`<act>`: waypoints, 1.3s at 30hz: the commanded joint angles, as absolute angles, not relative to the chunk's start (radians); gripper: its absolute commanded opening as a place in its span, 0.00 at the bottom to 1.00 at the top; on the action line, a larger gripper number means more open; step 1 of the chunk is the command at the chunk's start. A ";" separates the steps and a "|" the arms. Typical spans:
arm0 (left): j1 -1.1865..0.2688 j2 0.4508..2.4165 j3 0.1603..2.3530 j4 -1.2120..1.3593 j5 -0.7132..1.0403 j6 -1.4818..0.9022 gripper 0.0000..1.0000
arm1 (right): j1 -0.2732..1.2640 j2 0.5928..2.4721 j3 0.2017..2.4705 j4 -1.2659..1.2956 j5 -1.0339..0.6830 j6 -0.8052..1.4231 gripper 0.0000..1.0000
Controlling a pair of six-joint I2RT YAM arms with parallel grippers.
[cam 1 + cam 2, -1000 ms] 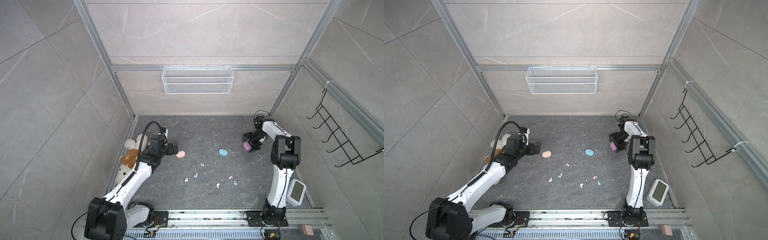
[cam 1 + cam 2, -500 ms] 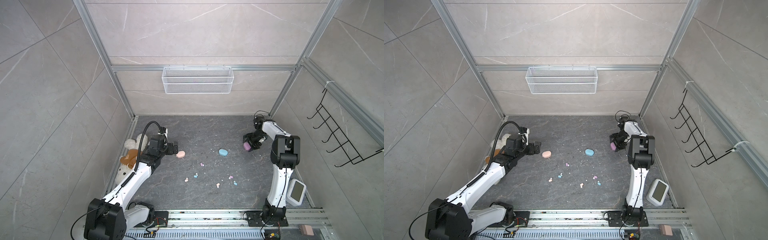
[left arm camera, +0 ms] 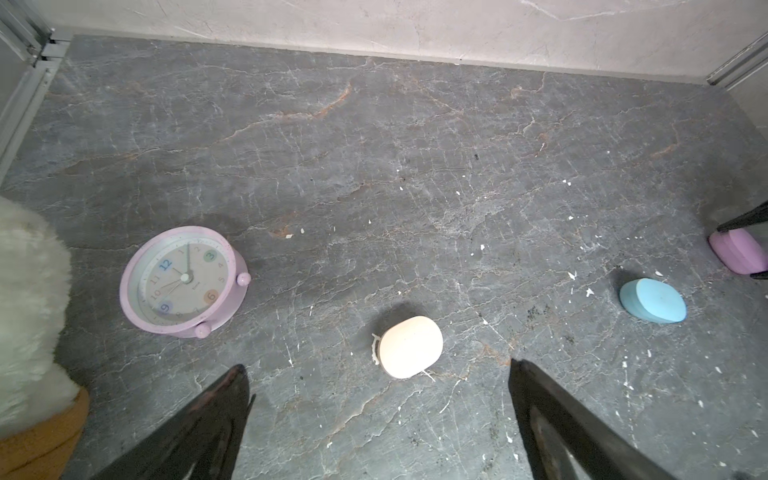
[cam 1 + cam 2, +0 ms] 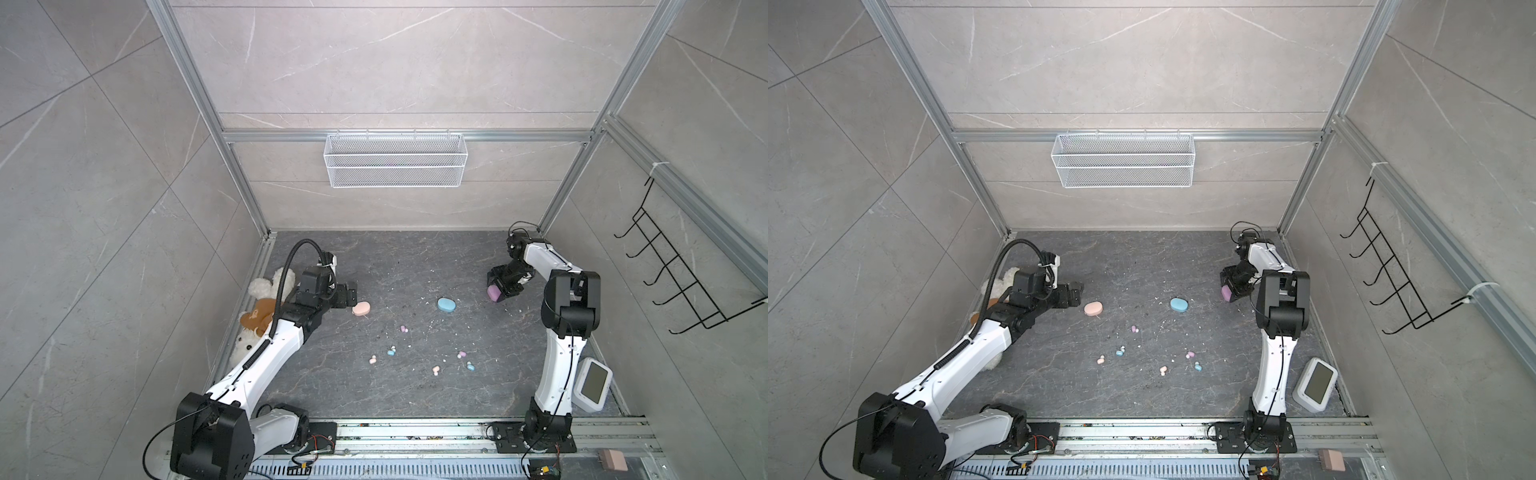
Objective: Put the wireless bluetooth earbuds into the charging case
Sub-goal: 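Lift the pink case toward the left gripper while the left gripper reaches over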
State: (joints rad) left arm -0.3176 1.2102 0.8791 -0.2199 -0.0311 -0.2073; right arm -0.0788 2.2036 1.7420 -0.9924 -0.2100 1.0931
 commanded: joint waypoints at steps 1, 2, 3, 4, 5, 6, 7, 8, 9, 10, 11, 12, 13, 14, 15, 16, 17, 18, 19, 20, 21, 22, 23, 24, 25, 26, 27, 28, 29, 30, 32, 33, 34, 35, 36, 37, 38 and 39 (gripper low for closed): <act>-0.341 1.246 0.961 -0.273 0.064 -0.234 1.00 | -0.059 2.140 1.710 -1.002 -0.203 1.032 0.56; -0.353 1.251 0.967 -0.266 0.076 -0.233 1.00 | -0.055 2.121 1.693 -0.999 -0.207 1.020 0.55; -0.365 1.255 0.969 -0.256 0.088 -0.231 1.00 | -0.049 2.099 1.677 -0.997 -0.208 1.010 0.55; -0.381 1.259 0.968 -0.242 0.088 -0.230 1.00 | -0.044 2.071 1.650 -0.991 -0.210 1.001 0.54; -0.395 1.260 0.968 -0.230 0.087 -0.228 1.00 | -0.034 2.041 1.621 -0.979 -0.218 0.988 0.54; -0.408 1.264 0.967 -0.216 0.091 -0.225 1.00 | -0.026 2.014 1.598 -0.974 -0.223 0.976 0.54; -0.422 1.270 0.968 -0.205 0.093 -0.219 1.00 | -0.016 1.988 1.574 -0.977 -0.225 0.964 0.54; -0.434 1.278 0.971 -0.204 0.091 -0.213 1.00 | -0.005 1.961 1.552 -0.980 -0.231 0.950 0.54; -0.442 1.290 0.977 -0.205 0.093 -0.207 1.00 | 0.004 1.936 1.532 -0.985 -0.236 0.940 0.54; -0.453 1.300 0.984 -0.205 0.109 -0.197 1.00 | 0.016 1.906 1.509 -0.992 -0.234 0.928 0.54; -0.465 1.307 0.982 -0.193 0.133 -0.176 1.00 | 0.031 1.876 1.488 -0.996 -0.237 0.917 0.53; -0.480 1.312 0.976 -0.179 0.141 -0.159 1.00 | 0.046 1.848 1.472 -1.002 -0.240 0.908 0.53; -0.496 1.319 0.974 -0.167 0.158 -0.134 1.00 | 0.062 1.826 1.456 -1.011 -0.246 0.899 0.53; -0.510 1.325 0.973 -0.156 0.193 -0.105 1.00 | 0.083 1.800 1.445 -1.027 -0.250 0.888 0.53; -0.525 1.331 0.974 -0.151 0.211 -0.077 1.00 | 0.104 1.778 1.442 -1.043 -0.251 0.877 0.53; -0.543 1.337 0.978 -0.146 0.224 -0.047 1.00 | 0.133 1.753 1.440 -1.067 -0.253 0.864 0.53; -0.562 1.341 0.980 -0.141 0.247 -0.012 1.00 | 0.153 1.734 1.437 -1.078 -0.258 0.854 0.53; -0.576 1.343 0.979 -0.132 0.273 0.023 1.00 | 0.174 1.716 1.437 -1.093 -0.268 0.844 0.53; -0.590 1.341 0.976 -0.120 0.312 0.068 1.00 | 0.194 1.697 1.442 -1.114 -0.275 0.832 0.53; -0.605 1.338 0.966 -0.101 0.349 0.112 1.00 | 0.214 1.677 1.448 -1.130 -0.281 0.817 0.53; -0.615 1.334 0.958 -0.083 0.382 0.142 1.00 | 0.231 1.661 1.454 -1.148 -0.288 0.802 0.53; -0.622 1.330 0.950 -0.066 0.419 0.172 1.00 | 0.248 1.649 1.469 -1.173 -0.294 0.786 0.53; -0.626 1.328 0.948 -0.051 0.451 0.190 1.00 | 0.265 1.639 1.486 -1.201 -0.298 0.766 0.53; -0.628 1.328 0.950 -0.044 0.482 0.203 1.00 | 0.280 1.631 1.502 -1.226 -0.299 0.752 0.53; -0.632 1.330 0.954 -0.039 0.509 0.214 1.00 | 0.297 1.621 1.524 -1.250 -0.299 0.734 0.53; -0.637 1.330 0.958 -0.035 0.535 0.226 1.00 | 0.314 1.614 1.547 -1.276 -0.301 0.717 0.53; -0.643 1.330 0.963 -0.035 0.555 0.236 1.00 | 0.327 1.608 1.566 -1.298 -0.308 0.703 0.53; -0.651 1.330 0.963 -0.031 0.576 0.251 1.00 | 0.342 1.602 1.588 -1.318 -0.318 0.686 0.53; -0.657 1.329 0.963 -0.026 0.597 0.267 1.00 | 0.358 1.600 1.614 -1.342 -0.321 0.671 0.53; -0.664 1.328 0.962 -0.023 0.613 0.280 1.00 | 0.371 1.599 1.636 -1.365 -0.319 0.658 0.53; -0.683 1.325 0.961 -0.013 0.634 0.307 1.00 | 0.401 1.599 1.694 -1.415 -0.320 0.622 0.53; -0.692 1.324 0.962 -0.009 0.638 0.315 1.00 | 0.412 1.600 1.717 -1.432 -0.327 0.607 0.53; -0.699 1.322 0.965 -0.006 0.647 0.328 1.00 | 0.423 1.601 1.741 -1.449 -0.339 0.593 0.53; -0.705 1.321 0.969 -0.001 0.656 0.339 1.00 | 0.435 1.602 1.766 -1.466 -0.342 0.581 0.53; -0.708 1.321 0.971 0.004 0.671 0.347 1.00 | 0.451 1.604 1.791 -1.478 -0.344 0.565 0.53; -0.709 1.321 0.974 0.014 0.687 0.353 1.00 | 0.466 1.609 1.822 -1.498 -0.340 0.550 0.53; -0.709 1.322 0.977 0.027 0.702 0.358 1.00 | 0.480 1.616 1.850 -1.518 -0.336 0.538 0.53; -0.710 1.325 0.979 0.036 0.713 0.362 1.00 | 0.494 1.618 1.871 -1.527 -0.335 0.527 0.53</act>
State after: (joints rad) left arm -0.7086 1.3403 0.9478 -0.0296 0.6319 0.2947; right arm 0.4625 1.6257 1.8076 -1.4281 -0.3286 0.5999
